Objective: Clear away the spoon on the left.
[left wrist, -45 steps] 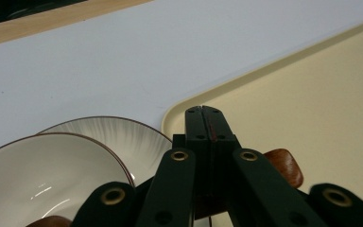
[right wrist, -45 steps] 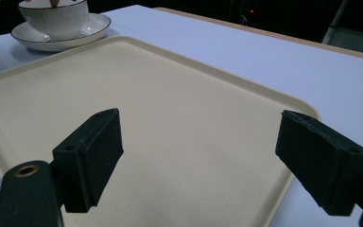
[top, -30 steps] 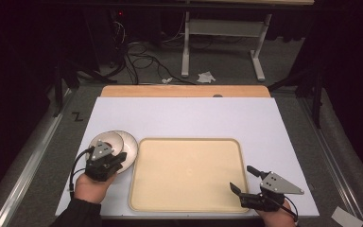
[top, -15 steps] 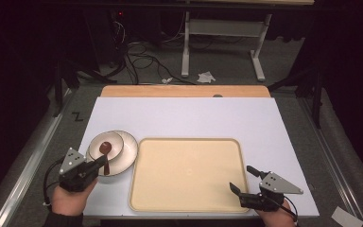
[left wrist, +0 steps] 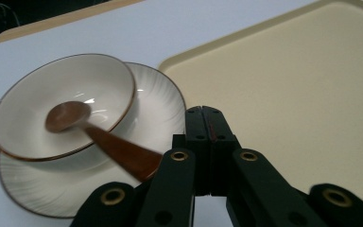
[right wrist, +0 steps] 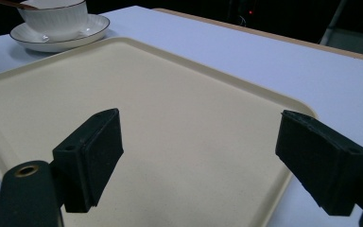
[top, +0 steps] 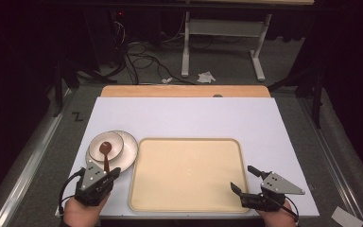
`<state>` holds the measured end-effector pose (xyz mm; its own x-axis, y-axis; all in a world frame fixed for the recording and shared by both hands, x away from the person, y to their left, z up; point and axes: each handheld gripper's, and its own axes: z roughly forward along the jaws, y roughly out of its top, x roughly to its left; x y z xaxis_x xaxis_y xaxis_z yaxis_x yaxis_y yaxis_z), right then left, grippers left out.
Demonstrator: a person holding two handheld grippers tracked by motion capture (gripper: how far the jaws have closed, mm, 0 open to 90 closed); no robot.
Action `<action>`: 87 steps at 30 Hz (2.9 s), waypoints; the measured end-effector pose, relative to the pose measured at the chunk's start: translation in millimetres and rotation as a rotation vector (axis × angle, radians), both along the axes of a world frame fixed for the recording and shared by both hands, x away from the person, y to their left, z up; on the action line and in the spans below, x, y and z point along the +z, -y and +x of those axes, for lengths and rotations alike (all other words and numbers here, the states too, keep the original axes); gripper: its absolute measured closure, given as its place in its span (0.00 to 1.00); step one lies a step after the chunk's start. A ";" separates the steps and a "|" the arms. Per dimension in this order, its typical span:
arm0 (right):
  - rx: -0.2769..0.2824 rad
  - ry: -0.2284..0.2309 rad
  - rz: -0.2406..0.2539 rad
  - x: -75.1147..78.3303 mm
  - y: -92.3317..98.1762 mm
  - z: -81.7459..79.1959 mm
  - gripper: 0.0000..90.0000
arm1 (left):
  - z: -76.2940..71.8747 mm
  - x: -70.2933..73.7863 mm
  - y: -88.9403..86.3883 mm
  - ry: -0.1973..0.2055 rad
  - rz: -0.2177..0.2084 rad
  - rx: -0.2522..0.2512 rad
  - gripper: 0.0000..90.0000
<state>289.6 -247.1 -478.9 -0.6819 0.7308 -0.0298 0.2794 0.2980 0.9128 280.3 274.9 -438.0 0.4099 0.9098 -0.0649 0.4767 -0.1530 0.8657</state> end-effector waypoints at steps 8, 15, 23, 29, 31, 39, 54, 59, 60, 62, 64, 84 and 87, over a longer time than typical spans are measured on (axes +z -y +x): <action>-0.001 0.007 0.004 1.4 1.7 -1.6 0.19 | -15.6 -12.6 50.1 -0.026 0.090 -0.092 1.00; 0.001 0.009 0.004 1.3 1.6 -1.3 0.19 | -22.7 -9.1 27.4 -0.019 0.111 -0.024 1.00; -0.001 0.008 0.004 1.3 1.5 -1.3 0.19 | -27.3 -5.7 -3.3 -0.011 0.097 0.054 0.84; -0.004 0.004 0.007 1.2 1.8 -1.2 0.19 | -27.0 -5.2 -23.4 -0.011 0.083 0.110 0.58; -0.003 0.005 0.006 1.2 1.7 -1.1 0.19 | -27.6 -4.2 -24.1 -0.008 0.078 0.109 0.56; -0.003 0.003 0.006 1.0 1.9 -0.9 0.19 | -34.1 5.8 -23.2 0.060 0.066 0.130 0.58; -0.002 0.004 0.005 1.1 1.5 -1.0 0.19 | -18.7 -18.2 -26.0 -0.034 0.084 0.163 0.66; -0.002 0.005 0.005 1.2 1.7 -1.2 0.19 | -15.0 -24.4 -25.9 -0.051 0.090 0.164 0.70; -0.002 0.005 0.005 1.2 1.7 -1.2 0.19 | -14.3 -25.4 -26.2 -0.057 0.090 0.162 0.70; -0.002 0.006 0.005 1.2 1.7 -1.1 0.19 | -13.4 -27.2 -26.3 -0.062 0.089 0.162 0.75; -0.002 0.006 0.004 1.3 1.8 -1.2 0.19 | -13.0 -27.8 -26.8 -0.065 0.086 0.163 0.82; -0.001 0.007 0.002 1.2 1.5 -1.3 0.19 | -13.5 -26.0 -27.0 -0.051 0.088 0.194 0.83; -0.001 0.007 0.002 1.3 1.5 -1.3 0.19 | -13.4 -25.8 -26.6 -0.050 0.093 0.193 0.83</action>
<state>288.2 -248.6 -477.6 -0.6810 0.7315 -0.0329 0.2734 0.2957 0.9153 266.8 301.5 -463.9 0.2258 0.9741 0.0073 0.5472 -0.1330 0.8264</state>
